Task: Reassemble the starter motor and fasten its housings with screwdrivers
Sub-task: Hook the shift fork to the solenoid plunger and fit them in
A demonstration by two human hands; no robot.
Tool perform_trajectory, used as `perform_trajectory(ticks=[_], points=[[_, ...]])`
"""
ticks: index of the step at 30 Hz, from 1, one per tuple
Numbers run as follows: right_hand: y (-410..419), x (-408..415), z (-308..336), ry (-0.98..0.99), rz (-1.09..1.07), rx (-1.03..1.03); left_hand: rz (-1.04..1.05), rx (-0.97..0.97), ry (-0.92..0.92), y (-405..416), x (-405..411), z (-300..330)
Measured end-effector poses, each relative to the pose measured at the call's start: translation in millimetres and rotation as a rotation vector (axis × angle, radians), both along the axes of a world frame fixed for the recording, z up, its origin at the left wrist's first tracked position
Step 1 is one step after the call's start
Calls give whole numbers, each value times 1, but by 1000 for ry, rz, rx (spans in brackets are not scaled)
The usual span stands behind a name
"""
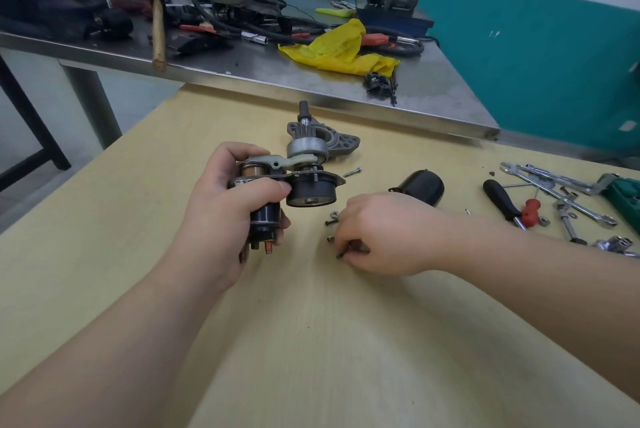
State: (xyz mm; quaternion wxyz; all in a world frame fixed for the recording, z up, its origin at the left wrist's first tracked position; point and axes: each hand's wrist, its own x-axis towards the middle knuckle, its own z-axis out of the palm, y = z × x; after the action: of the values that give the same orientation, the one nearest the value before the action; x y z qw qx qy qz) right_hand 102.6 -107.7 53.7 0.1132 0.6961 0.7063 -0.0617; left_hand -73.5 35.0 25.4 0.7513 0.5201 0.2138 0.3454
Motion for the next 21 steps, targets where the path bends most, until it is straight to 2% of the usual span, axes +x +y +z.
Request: perform_trajectory(ticks=[6, 13, 18, 21], points=[[7, -21, 1, -181, -7, -63, -21, 8, 8, -2, 2, -3], [-13, -37, 8, -195, -85, -187, -28, 10, 31, -3, 2, -5], [-51, -37, 2, -51, -235, -102, -72, 43, 69, -7, 3, -9], [-76, -28, -12, 139, -358, 111, -115, 53, 91, -15, 6, -14]])
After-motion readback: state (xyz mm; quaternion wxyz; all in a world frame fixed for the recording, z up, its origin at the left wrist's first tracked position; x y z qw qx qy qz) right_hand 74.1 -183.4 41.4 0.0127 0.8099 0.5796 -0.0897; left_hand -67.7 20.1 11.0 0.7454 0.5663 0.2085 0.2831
